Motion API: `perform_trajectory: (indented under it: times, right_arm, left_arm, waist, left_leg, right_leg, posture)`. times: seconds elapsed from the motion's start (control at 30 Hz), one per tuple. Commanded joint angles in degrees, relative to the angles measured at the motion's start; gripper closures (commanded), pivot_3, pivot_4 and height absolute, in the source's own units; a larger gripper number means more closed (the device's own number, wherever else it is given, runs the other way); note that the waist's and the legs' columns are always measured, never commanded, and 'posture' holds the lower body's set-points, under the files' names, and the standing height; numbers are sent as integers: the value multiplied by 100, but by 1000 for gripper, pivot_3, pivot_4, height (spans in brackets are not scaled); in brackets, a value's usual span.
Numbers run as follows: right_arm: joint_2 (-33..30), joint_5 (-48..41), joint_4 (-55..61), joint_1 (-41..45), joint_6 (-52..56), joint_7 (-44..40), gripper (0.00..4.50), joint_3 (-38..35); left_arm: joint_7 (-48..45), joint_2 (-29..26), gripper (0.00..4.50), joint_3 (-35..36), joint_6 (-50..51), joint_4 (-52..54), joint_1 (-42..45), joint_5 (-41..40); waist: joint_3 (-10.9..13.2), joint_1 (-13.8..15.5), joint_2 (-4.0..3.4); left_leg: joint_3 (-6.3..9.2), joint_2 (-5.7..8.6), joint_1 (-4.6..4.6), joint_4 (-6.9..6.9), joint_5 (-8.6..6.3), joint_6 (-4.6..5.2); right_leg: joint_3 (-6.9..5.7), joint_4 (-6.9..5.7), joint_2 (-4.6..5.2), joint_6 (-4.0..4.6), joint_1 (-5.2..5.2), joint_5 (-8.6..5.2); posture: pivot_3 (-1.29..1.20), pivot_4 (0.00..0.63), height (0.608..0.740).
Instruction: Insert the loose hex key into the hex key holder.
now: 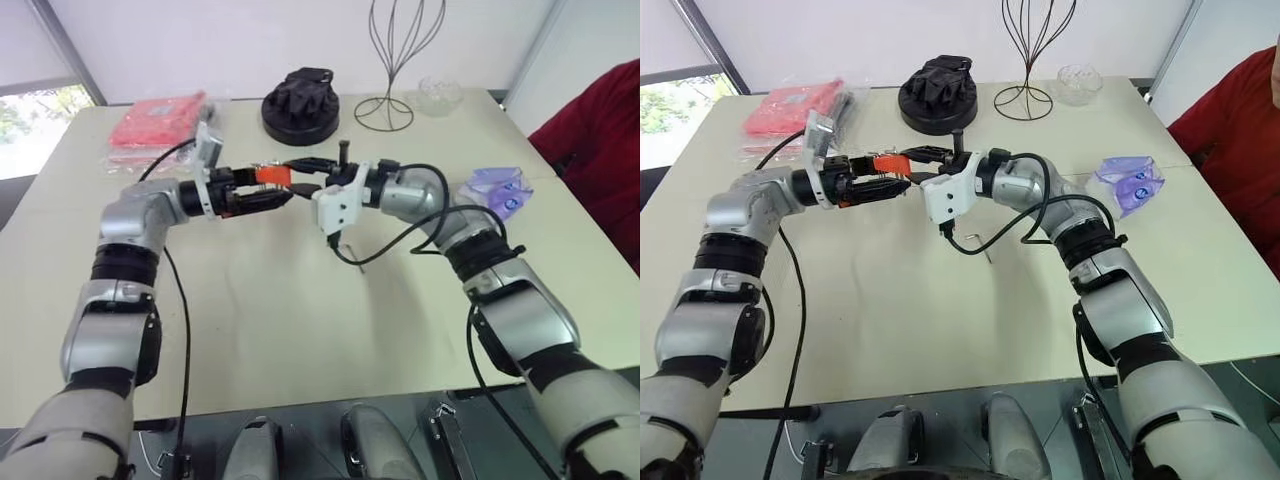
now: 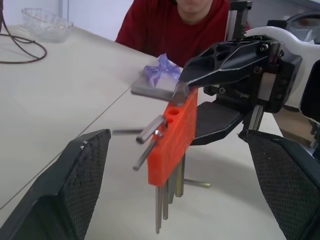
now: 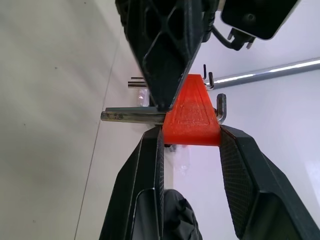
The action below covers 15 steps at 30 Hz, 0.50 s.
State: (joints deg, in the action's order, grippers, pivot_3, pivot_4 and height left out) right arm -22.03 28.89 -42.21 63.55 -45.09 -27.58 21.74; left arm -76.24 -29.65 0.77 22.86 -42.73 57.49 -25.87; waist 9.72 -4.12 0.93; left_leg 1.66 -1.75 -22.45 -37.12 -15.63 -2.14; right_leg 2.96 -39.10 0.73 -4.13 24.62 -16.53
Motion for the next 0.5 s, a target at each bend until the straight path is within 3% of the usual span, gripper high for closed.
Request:
perform_trajectory:
  times: [0.03, 0.4, 0.5]
  right_arm:
    - [-46, -155, 391, 23, 39, 81, 3515, -127]
    - [-104, -7, 475, -63, 47, 183, 3515, -51]
    - [-93, 17, 449, -65, 54, 228, 3515, -31]
  left_arm:
    - [-143, 29, 0, 132, -236, -280, 310, 106]
    - [-311, 18, 0, 258, -308, -580, 523, 222]
    - [-311, 11, 1323, 319, -297, -599, 537, 204]
  waist:
    - [0, 10, 0]
    - [0, 10, 0]
    - [0, 12, 0]
  left_leg:
    - [0, 0, -1, -1, 0, 0]
    - [2, 0, -3, -1, 0, 0]
    - [1, 0, -3, -1, 0, 0]
  right_leg:
    - [0, 0, 0, 0, 0, 0]
    - [0, 0, 2, 0, 0, 0]
    - [0, 0, 3, 0, 0, 0]
  posture:
    - [0, 150, 740]
    - [0, 150, 740]
    - [0, 150, 740]
